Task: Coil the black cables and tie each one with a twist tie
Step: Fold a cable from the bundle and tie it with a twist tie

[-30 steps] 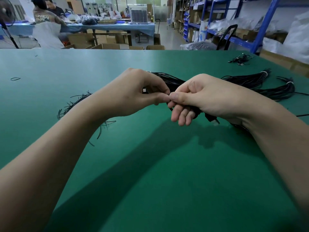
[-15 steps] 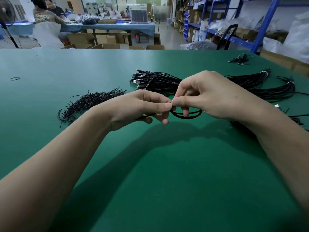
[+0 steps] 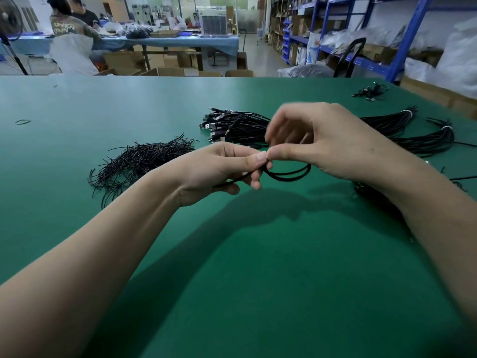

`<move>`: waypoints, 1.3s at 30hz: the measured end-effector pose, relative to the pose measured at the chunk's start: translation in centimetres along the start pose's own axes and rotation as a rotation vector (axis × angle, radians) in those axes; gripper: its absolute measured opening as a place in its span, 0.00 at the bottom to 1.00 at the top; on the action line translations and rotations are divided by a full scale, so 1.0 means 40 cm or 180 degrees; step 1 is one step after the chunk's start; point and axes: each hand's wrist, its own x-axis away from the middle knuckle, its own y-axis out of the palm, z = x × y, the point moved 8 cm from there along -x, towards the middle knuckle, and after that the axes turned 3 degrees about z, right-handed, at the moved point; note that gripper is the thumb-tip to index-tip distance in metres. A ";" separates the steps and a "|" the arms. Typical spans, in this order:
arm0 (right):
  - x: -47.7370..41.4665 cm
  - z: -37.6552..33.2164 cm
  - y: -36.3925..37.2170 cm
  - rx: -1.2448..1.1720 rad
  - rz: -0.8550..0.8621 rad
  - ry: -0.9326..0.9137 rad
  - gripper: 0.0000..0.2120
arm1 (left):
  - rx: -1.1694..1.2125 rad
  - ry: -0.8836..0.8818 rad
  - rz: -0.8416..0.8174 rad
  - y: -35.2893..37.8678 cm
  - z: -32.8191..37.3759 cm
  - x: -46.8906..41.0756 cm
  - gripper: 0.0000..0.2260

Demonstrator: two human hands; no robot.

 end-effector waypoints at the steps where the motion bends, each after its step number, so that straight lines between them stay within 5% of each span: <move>1: -0.003 0.002 -0.019 0.0177 0.0437 0.0004 0.14 | -0.0017 0.0058 0.0231 -0.014 0.007 -0.002 0.09; 4: 0.021 0.017 -0.086 -0.0055 0.1991 0.0226 0.17 | 0.0078 0.0298 0.0992 -0.059 0.034 0.001 0.09; 6: 0.039 0.060 -0.085 -0.0844 0.2415 0.0732 0.17 | 0.0238 0.0497 0.1364 -0.075 0.050 0.009 0.09; 11: 0.024 0.113 0.101 -0.3189 0.0900 0.2122 0.34 | 0.0406 0.0895 0.1744 -0.055 0.077 0.025 0.08; 13: 0.020 0.091 0.145 -0.3750 0.0367 0.2090 0.41 | 0.0368 0.0946 0.1752 -0.033 0.080 0.027 0.08; 16: 0.003 0.069 0.151 -0.4110 0.0159 0.1677 0.33 | 0.0311 0.0942 0.1652 0.006 0.075 0.024 0.08; 19: 0.000 0.083 0.141 -0.3977 0.0574 0.1679 0.25 | 0.0112 0.0877 0.1592 0.033 0.065 0.021 0.07; 31: 0.010 0.082 0.123 -0.2660 0.0985 0.1339 0.19 | -0.0083 0.0753 0.1469 0.051 0.031 0.011 0.08; 39: 0.013 0.112 0.036 -0.2447 0.1633 0.1238 0.18 | -0.0015 0.1246 0.2336 -0.012 0.081 0.049 0.07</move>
